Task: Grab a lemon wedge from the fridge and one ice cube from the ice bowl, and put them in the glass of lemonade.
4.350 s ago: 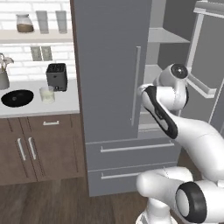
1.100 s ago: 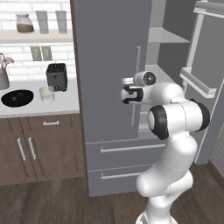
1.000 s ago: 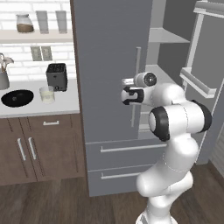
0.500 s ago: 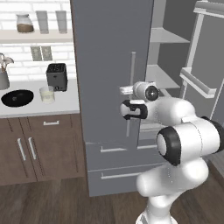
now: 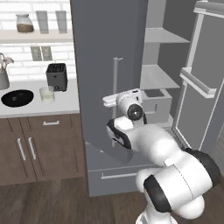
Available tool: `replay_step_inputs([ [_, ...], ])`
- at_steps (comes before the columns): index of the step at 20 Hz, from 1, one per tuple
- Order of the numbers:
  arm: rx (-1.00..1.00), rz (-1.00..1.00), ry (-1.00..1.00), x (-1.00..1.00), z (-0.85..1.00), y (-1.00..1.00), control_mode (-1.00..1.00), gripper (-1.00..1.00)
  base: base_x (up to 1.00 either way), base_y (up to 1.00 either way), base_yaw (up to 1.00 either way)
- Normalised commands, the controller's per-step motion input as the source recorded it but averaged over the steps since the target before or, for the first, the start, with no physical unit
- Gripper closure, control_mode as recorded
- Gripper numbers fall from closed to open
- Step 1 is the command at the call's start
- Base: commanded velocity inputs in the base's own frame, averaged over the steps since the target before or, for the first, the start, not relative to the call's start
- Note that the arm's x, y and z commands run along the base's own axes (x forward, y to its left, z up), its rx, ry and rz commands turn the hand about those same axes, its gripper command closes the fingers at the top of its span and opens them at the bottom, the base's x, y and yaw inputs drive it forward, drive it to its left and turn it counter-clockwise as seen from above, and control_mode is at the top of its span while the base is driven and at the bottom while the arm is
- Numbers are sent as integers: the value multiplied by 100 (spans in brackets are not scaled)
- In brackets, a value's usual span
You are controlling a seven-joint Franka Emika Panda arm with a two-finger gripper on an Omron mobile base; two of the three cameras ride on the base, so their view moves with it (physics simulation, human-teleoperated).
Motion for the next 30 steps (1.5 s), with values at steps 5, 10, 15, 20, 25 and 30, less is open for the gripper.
replay_step_inputs([
  [5, -2, -9, 1, -100, 100, -25, -100, -100, 0, 0, 0],
  [10, 2, -20, 22, -80, 74, -90, -100, -100, 0, 0, 0],
  [15, 13, -18, 23, -51, 32, -100, -100, -100, 0, 0, 0],
  [20, 20, 0, 18, -2, 0, -89, -100, -100, 0, 0, 0],
  [25, 8, 1, 0, 6, -16, -22, -100, -100, 0, 0, 0],
  [30, 32, 7, 1, 54, -18, -28, -100, -100, 0, 0, 0],
])
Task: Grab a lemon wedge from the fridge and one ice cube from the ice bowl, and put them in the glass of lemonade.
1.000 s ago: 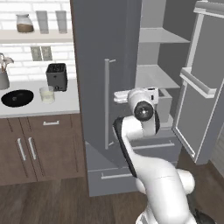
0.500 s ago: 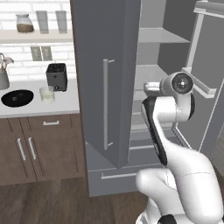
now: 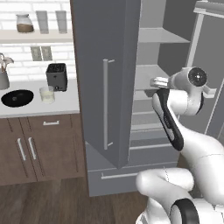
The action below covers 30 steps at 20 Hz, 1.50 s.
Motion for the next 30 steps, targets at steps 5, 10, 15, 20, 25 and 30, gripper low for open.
replay_step_inputs([
  [5, 39, 8, 2, 86, 2, -3, -100, -100, 0, 0, 0],
  [10, 28, 12, 2, 43, 0, 3, -100, -100, 0, 0, 0],
  [15, 25, 11, 9, 53, -3, 7, -100, -100, 0, 0, 0],
  [20, 10, 4, 12, 52, -6, 52, -100, -100, 0, 0, 0],
  [25, 11, 7, 15, 18, -8, 61, -100, -100, 0, 0, 0],
  [30, 15, 11, 12, 8, -8, 54, -100, -100, 0, 0, 0],
])
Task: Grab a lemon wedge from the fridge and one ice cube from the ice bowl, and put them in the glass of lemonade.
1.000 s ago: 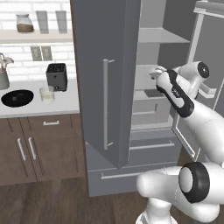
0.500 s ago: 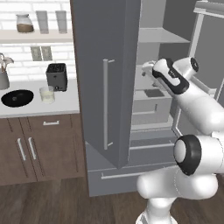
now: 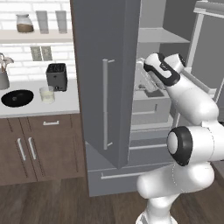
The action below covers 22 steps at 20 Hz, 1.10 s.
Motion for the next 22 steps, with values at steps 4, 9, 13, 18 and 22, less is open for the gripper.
replay_step_inputs([
  [4, 14, 12, 7, 2, -11, 69, -100, -100, 0, 0, 0],
  [9, 10, 16, 2, -22, -12, 96, -100, -100, 0, 0, 0],
  [13, 7, 21, 0, -56, -19, 100, -100, -100, 0, 0, 0],
  [18, 17, 10, 4, -13, -23, 67, -100, -100, 0, 0, 0],
  [22, 0, -4, -8, -18, 15, -21, -100, -100, 0, 0, 0],
])
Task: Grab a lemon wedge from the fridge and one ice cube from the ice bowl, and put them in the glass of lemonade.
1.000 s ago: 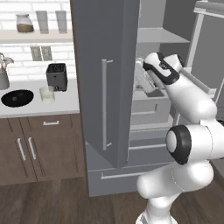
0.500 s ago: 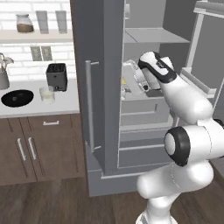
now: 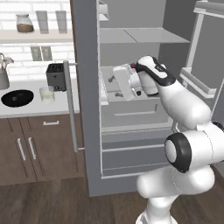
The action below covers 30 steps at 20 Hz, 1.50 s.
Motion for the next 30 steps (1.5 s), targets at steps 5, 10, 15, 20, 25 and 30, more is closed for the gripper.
replay_step_inputs([
  [5, -1, -25, -20, -84, 69, -93, -100, -100, 0, 0, 0],
  [10, -27, -28, -15, -93, 24, -100, -100, -100, 0, 0, 0],
  [15, -58, -19, 0, -93, -1, -99, -100, -100, 0, 0, 0],
  [20, -70, -17, 39, -81, -45, -55, -100, -100, 0, 0, 0],
  [25, -42, -3, 37, -19, -63, 0, -100, -100, 0, 0, 0],
  [30, 0, 0, 0, 0, 0, 0, -100, -100, 0, 0, 0],
])
